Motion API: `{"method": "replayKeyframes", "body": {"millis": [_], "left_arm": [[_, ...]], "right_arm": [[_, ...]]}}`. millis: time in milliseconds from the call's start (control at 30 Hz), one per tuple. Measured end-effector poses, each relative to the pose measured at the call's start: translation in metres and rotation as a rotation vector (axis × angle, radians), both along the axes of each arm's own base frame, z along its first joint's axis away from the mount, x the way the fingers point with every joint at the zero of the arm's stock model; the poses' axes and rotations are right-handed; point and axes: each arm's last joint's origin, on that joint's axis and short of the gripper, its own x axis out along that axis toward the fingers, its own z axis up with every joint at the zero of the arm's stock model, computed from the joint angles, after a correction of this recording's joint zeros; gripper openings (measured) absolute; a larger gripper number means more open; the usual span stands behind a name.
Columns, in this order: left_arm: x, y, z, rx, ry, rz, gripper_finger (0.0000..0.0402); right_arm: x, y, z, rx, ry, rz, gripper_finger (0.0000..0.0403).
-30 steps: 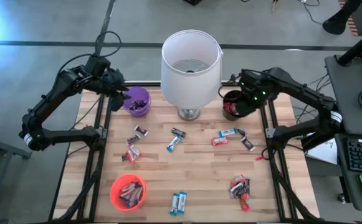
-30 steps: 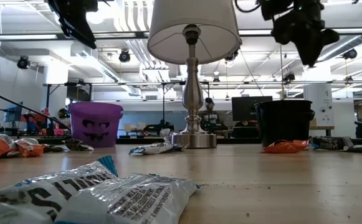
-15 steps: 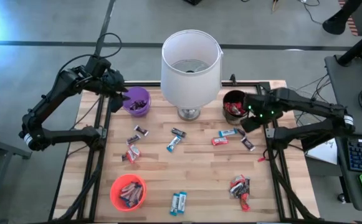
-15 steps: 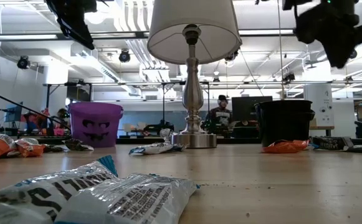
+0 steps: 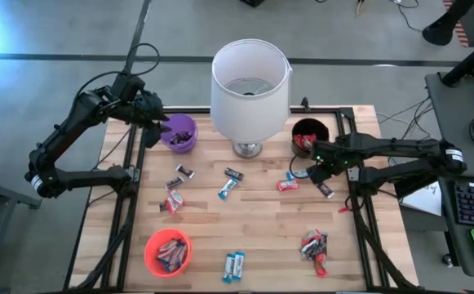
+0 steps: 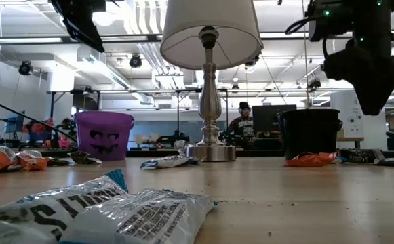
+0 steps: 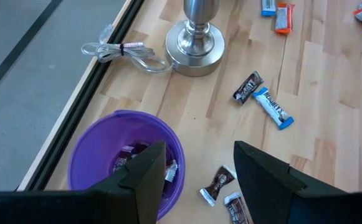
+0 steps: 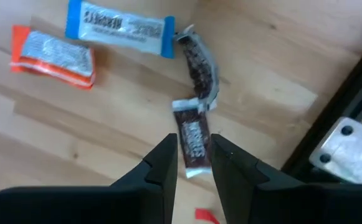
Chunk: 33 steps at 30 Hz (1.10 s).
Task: Organize candy in baskets
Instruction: Put the brown chocolate bar into the purple bucket
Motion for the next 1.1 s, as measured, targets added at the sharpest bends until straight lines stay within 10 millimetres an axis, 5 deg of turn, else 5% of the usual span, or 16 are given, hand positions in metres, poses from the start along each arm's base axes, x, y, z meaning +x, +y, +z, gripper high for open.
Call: {"method": "replayKeyframes", "body": {"millis": [367, 800, 1100], "left_arm": [[0.0, 0.0, 0.0, 0.001, -0.001, 0.0, 0.0171], [0.0, 0.0, 0.0, 0.002, -0.002, -0.001, 0.0171], [0.0, 0.0, 0.0, 0.001, -0.002, -0.001, 0.0171]], "right_arm": [[-0.002, -0.001, -0.016, -0.046, 0.061, 0.023, 0.0087], [0.0, -0.003, -0.02, -0.079, 0.072, 0.116, 0.0179], [-0.003, -0.002, -0.05, -0.086, 0.047, 0.146, 0.0182]]}}
